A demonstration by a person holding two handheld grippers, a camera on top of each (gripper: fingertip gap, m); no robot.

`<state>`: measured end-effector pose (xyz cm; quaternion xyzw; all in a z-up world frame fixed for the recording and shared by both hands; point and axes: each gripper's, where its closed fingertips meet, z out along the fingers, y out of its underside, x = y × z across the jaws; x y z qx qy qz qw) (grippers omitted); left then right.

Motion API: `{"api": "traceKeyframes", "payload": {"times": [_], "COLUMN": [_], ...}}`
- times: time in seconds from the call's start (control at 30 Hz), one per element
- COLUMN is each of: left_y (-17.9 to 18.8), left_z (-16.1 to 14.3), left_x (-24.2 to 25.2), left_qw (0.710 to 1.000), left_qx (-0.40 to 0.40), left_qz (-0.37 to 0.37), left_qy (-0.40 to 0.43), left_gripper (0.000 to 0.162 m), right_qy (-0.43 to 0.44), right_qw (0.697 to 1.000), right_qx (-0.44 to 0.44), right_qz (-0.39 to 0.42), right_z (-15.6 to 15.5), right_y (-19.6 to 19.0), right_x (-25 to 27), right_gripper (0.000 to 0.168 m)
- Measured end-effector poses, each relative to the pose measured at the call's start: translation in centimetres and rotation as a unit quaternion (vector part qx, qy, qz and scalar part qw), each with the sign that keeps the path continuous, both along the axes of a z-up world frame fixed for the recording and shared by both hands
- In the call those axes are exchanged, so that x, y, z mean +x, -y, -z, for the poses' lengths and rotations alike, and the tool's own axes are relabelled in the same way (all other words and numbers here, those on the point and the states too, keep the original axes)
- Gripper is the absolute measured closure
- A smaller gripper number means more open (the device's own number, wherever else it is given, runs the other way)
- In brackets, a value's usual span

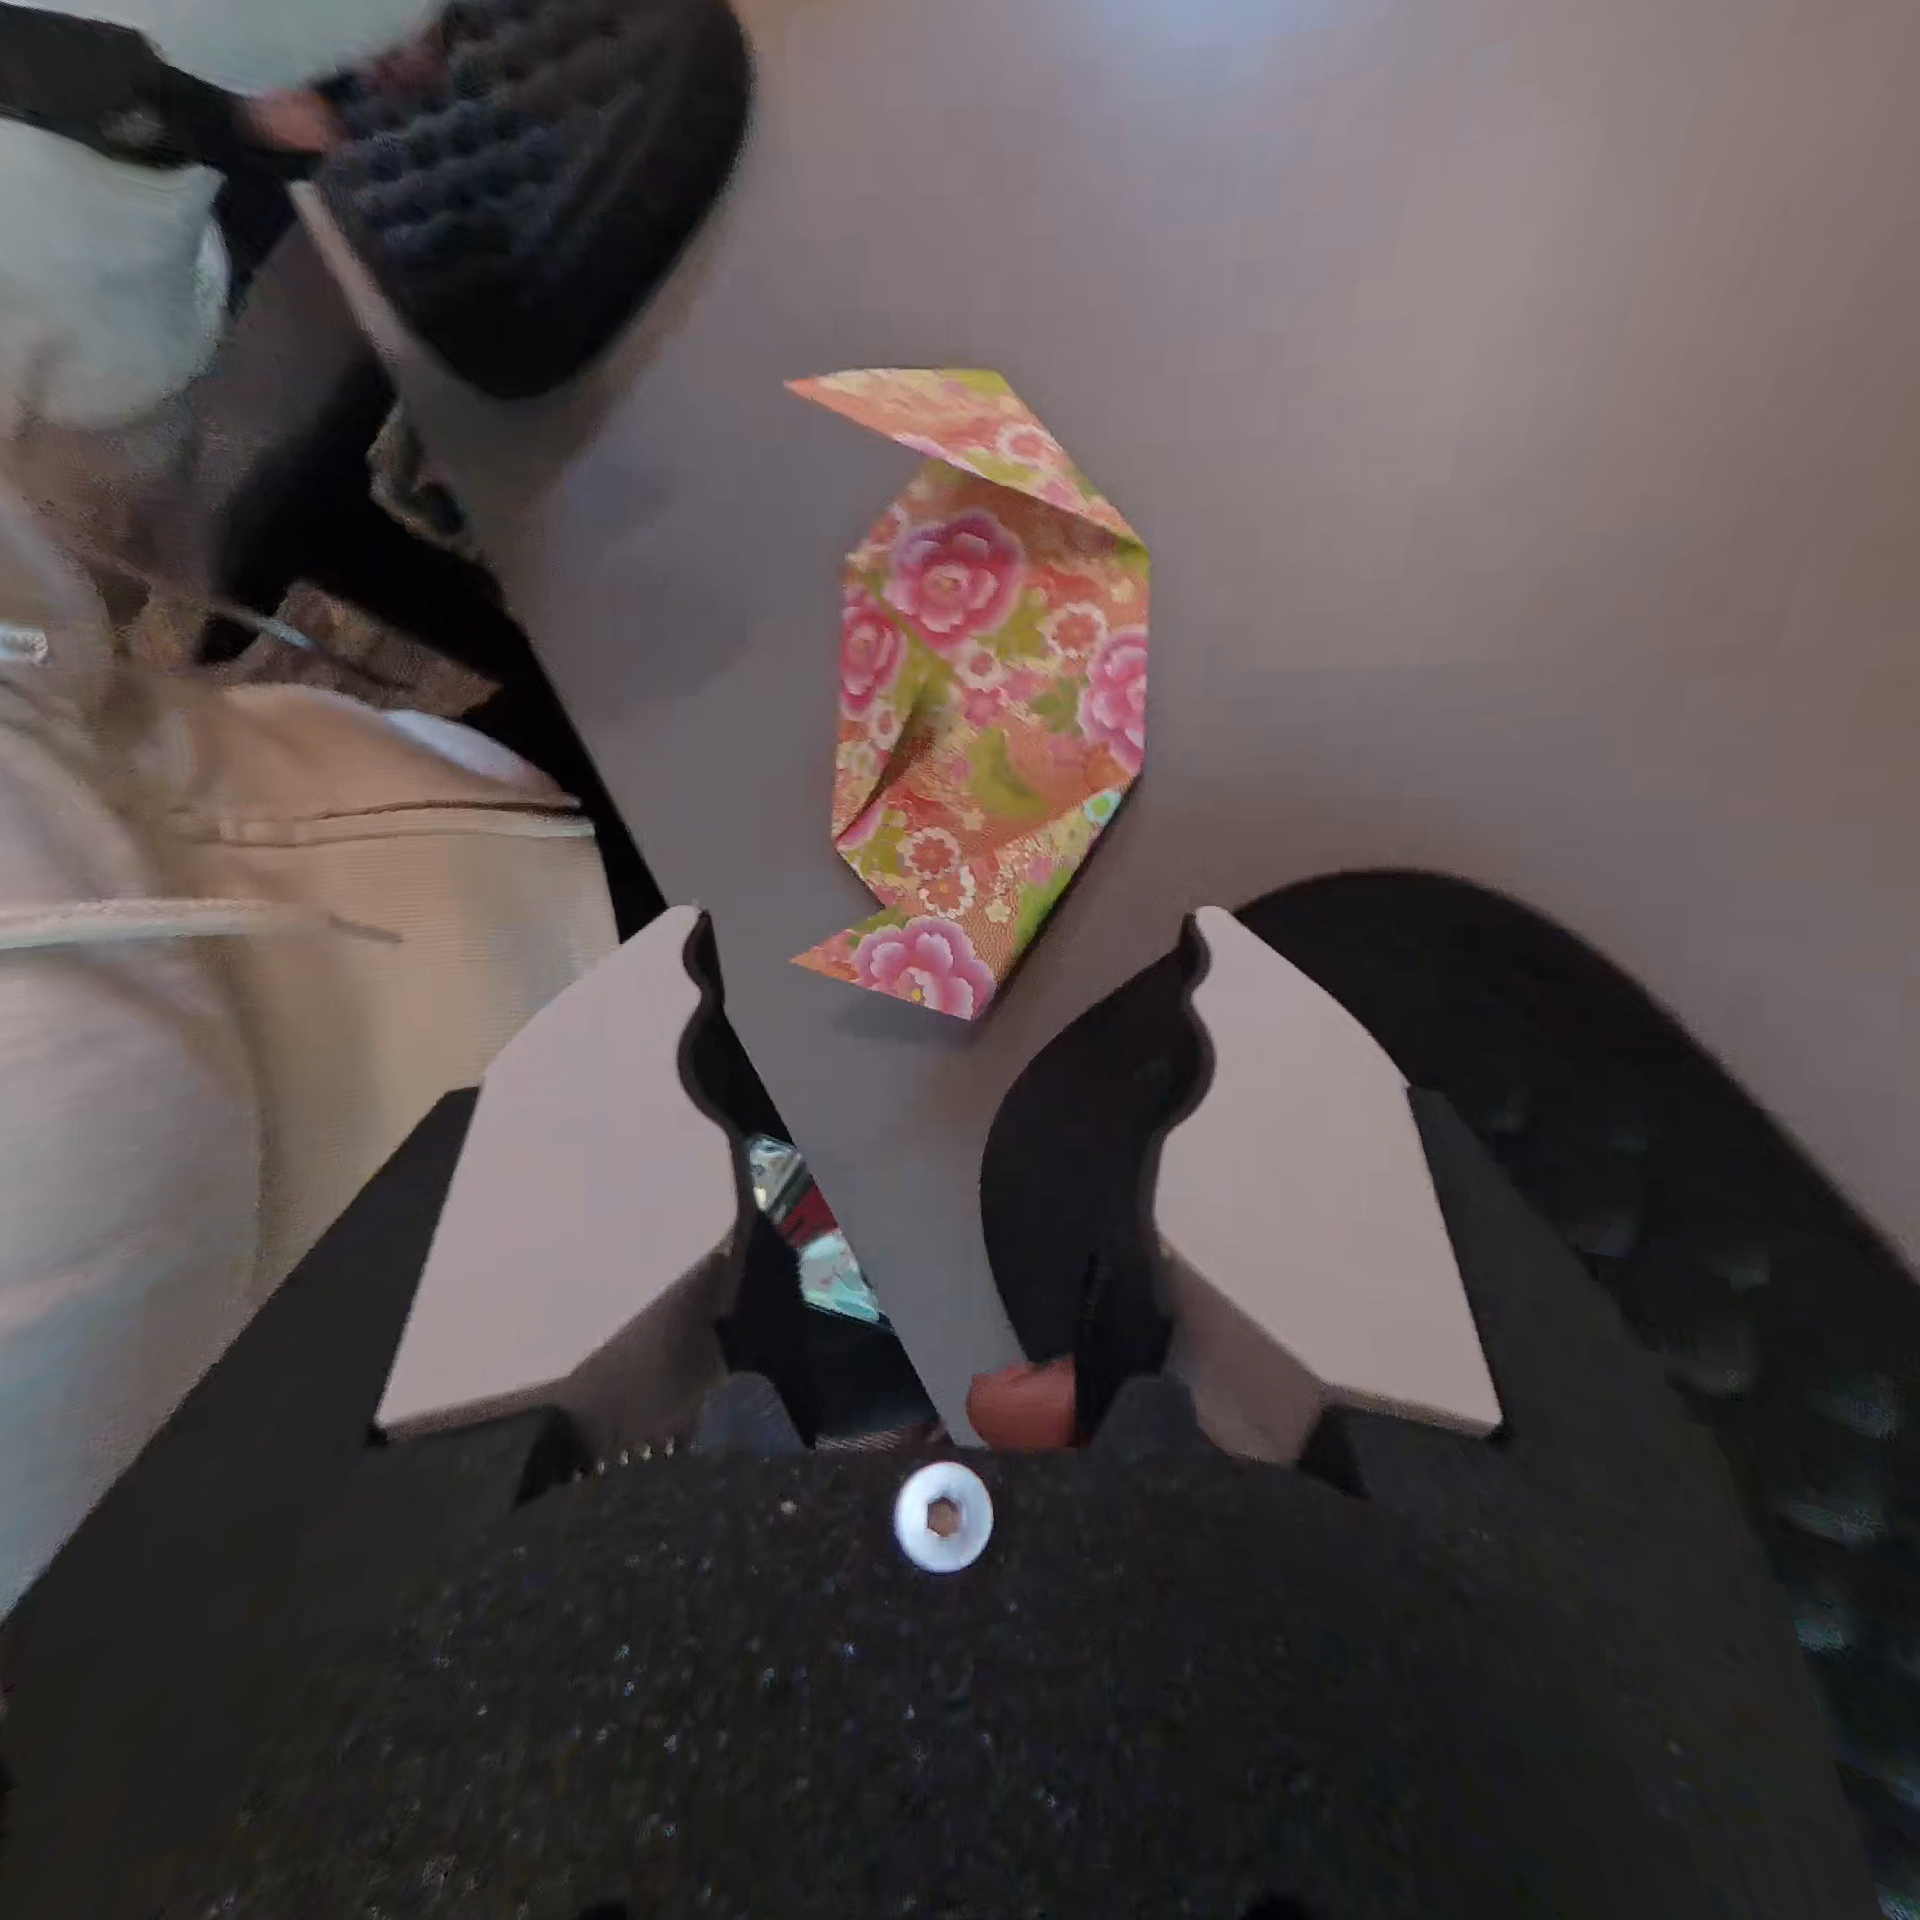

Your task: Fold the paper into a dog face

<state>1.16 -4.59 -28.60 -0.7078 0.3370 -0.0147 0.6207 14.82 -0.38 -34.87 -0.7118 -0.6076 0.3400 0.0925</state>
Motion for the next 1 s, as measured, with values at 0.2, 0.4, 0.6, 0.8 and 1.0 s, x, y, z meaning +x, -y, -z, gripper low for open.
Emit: {"api": "traceKeyframes", "payload": {"times": [0.2,0.4,0.6,0.8,1.0], "left_y": [-1.8,-2.6,-3.2,-3.7,-4.0], "left_z": [-1.0,-1.2,0.3,0.5,2.6], "left_x": [-0.5,-0.6,-0.8,-0.7,0.1], "left_qw": [0.988,0.985,0.980,0.981,0.966], "left_qx": [-0.020,-0.031,-0.096,-0.108,-0.205], "left_qz": [-0.004,0.002,-0.004,-0.001,0.028], "left_qy": [0.155,0.171,0.175,0.164,0.157], "left_gripper": [0.162,0.162,0.095,0.095,0.095], "right_qy": [0.011,0.050,0.058,0.022,-0.017], "right_qw": [0.998,0.994,0.988,0.989,0.987], "right_qx": [0.028,0.068,0.130,0.145,0.162], "right_qz": [0.050,0.071,0.055,0.021,-0.010], "right_z": [2.0,2.8,3.2,3.3,3.0], "right_y": [0.4,-0.8,-1.3,-1.4,-1.9], "right_x": [-1.5,-2.1,-2.3,-3.0,-3.9], "right_gripper": [0.102,0.114,0.132,0.160,0.163]}}
